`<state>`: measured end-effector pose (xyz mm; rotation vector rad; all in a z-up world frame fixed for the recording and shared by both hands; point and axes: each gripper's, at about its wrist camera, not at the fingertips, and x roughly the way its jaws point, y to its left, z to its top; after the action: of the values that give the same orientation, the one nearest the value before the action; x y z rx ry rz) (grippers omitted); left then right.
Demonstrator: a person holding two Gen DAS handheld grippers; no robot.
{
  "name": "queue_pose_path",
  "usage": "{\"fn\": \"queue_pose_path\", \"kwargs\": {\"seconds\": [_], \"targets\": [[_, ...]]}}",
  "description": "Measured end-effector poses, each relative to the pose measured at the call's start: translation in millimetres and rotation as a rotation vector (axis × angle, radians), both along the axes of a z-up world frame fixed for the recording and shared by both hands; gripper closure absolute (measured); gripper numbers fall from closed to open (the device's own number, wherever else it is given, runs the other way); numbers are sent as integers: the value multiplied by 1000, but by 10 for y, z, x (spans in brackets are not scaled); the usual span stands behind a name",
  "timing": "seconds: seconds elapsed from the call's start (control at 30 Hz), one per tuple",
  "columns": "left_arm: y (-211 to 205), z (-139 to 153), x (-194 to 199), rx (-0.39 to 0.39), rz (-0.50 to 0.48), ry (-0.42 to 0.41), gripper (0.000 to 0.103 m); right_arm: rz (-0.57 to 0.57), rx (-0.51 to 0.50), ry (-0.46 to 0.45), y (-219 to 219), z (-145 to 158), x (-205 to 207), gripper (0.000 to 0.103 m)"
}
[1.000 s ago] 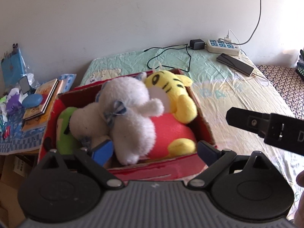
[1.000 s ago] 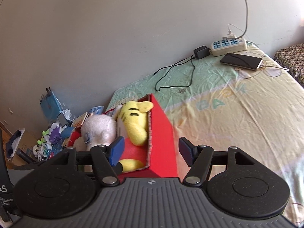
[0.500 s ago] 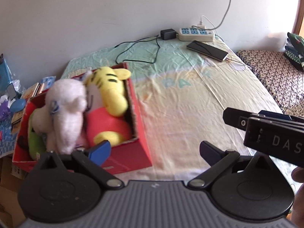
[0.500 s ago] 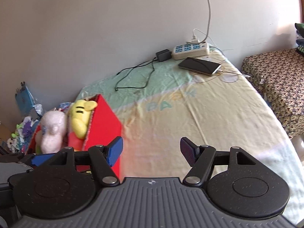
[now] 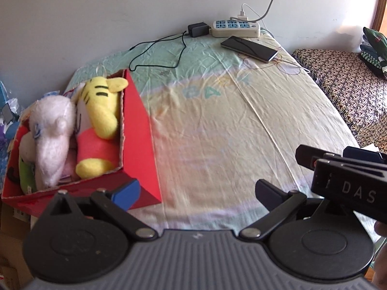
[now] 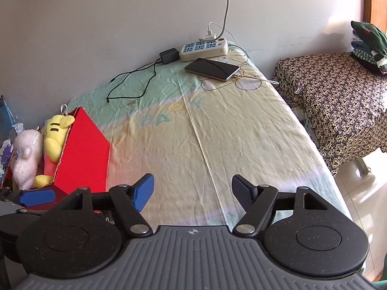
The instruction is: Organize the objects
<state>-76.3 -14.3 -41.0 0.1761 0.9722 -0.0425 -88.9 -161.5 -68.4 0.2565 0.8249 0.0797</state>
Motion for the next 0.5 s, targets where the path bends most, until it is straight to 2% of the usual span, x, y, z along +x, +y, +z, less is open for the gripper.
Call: {"fn": "queue_pose_path", "kwargs": {"seconds": [0.37, 0.5], "targets": [[136, 17, -29, 9, 64, 4, 1, 26, -17, 30, 121, 30, 55, 26], [283, 73, -55, -11, 89, -7, 1, 50, -24, 20, 238, 92, 64, 25]]}}
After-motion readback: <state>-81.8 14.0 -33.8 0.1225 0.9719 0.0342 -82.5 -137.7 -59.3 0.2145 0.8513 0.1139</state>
